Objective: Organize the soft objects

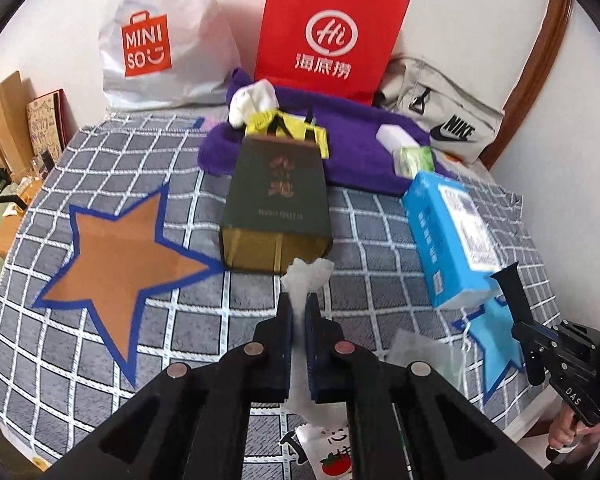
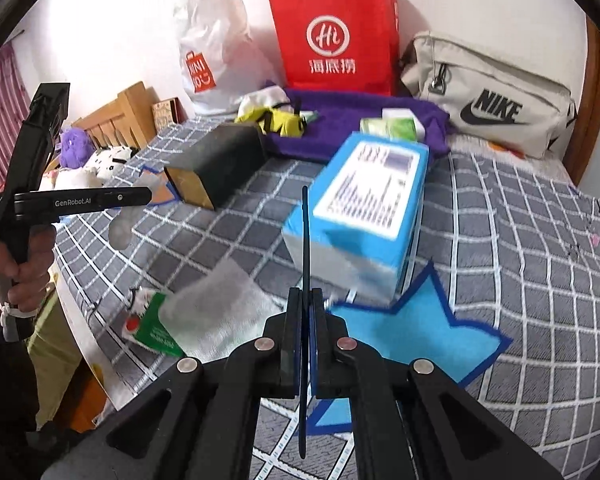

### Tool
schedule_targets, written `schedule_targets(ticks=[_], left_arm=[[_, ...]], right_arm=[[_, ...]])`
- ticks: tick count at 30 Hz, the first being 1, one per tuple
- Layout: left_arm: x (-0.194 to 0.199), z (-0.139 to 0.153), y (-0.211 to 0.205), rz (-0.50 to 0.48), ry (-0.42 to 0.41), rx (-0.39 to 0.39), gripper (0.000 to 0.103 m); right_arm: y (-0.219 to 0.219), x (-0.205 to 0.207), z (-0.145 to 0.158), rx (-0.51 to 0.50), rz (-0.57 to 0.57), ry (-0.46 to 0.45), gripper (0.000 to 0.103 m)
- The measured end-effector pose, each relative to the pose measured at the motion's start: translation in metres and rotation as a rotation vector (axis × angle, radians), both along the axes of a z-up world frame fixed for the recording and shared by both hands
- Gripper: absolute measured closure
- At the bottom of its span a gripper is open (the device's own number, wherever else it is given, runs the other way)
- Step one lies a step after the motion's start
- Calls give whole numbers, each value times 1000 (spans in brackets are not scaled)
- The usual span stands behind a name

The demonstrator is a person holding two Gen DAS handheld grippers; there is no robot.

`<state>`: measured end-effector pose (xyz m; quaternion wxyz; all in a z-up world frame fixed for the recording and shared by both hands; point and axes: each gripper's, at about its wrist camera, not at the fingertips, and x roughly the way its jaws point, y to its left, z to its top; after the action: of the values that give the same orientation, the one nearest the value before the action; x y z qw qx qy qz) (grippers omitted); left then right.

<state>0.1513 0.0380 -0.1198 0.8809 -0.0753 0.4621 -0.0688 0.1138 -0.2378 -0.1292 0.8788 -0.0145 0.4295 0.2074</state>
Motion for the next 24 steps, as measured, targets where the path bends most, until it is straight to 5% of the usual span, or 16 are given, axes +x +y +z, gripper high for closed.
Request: schedule_targets(ticks=[24], left_arm=[[63, 60, 22, 123, -68, 24, 97]], right_arm=[[8, 120, 76, 55, -25, -90, 100]])
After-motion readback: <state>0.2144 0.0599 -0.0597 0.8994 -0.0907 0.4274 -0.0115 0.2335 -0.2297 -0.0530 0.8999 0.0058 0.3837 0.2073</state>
